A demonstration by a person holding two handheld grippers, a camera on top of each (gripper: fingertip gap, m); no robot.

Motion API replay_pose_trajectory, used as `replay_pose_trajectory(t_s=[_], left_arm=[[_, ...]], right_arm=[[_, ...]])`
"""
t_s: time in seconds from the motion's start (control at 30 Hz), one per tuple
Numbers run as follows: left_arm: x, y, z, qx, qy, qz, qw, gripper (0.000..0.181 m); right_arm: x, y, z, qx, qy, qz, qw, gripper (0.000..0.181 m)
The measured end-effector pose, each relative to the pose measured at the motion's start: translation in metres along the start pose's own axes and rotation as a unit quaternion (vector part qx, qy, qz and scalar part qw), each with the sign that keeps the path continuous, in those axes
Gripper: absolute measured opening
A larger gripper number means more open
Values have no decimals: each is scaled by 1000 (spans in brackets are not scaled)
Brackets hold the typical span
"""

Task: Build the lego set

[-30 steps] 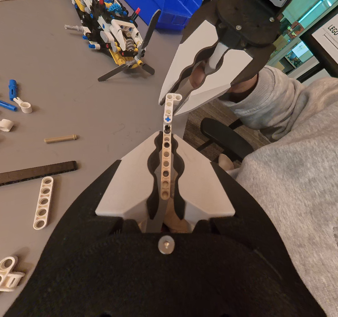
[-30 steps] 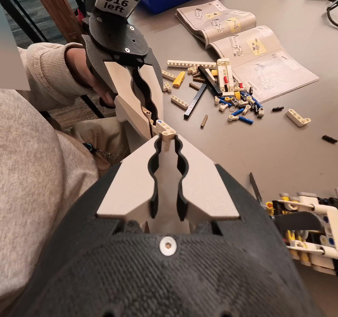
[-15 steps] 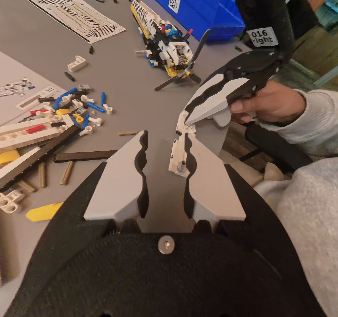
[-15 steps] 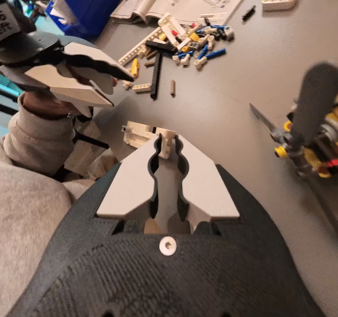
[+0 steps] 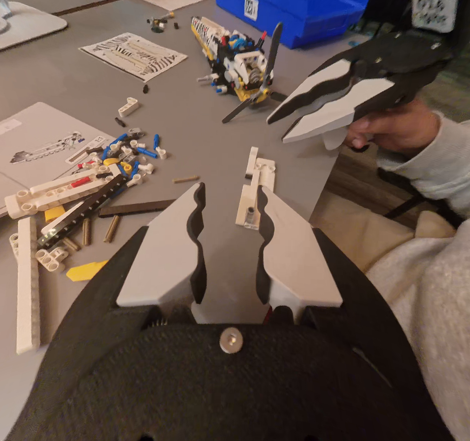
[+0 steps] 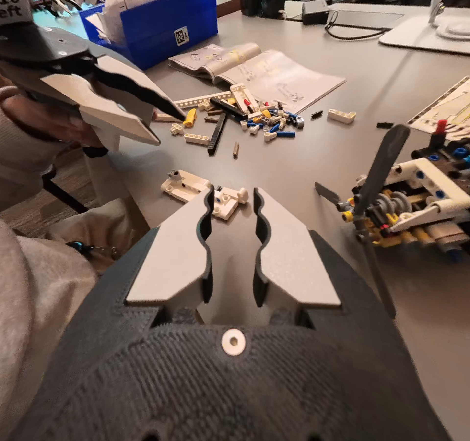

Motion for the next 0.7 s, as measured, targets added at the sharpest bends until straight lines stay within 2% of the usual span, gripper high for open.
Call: replay_pose_trajectory(t_s=[0.13,0.37,0.57,0.7], left_arm=[[14,-4,7,0,29,2,1000,40],[17,5,7,32,3,-70,997,35],[11,4,4,44,-80,-97,991,23],[11,4,5,62,-77,-108,989,23]], right_arm=[[4,5,4,-4,33,-40,999,41],[5,9,7,-42,54,-50,996,50],[3,7,6,14,67,-72,995,56],[5,3,11,38,84,-62,994,54]])
Point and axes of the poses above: each gripper's, where its closed fingertips meet, z out along the fingers, x out of its underside, y = z × x across the jaws, the point moved 10 cm from there along -z, back along the fingers, and after that the axes turned 5 degrees about x, right-handed, at the moved point
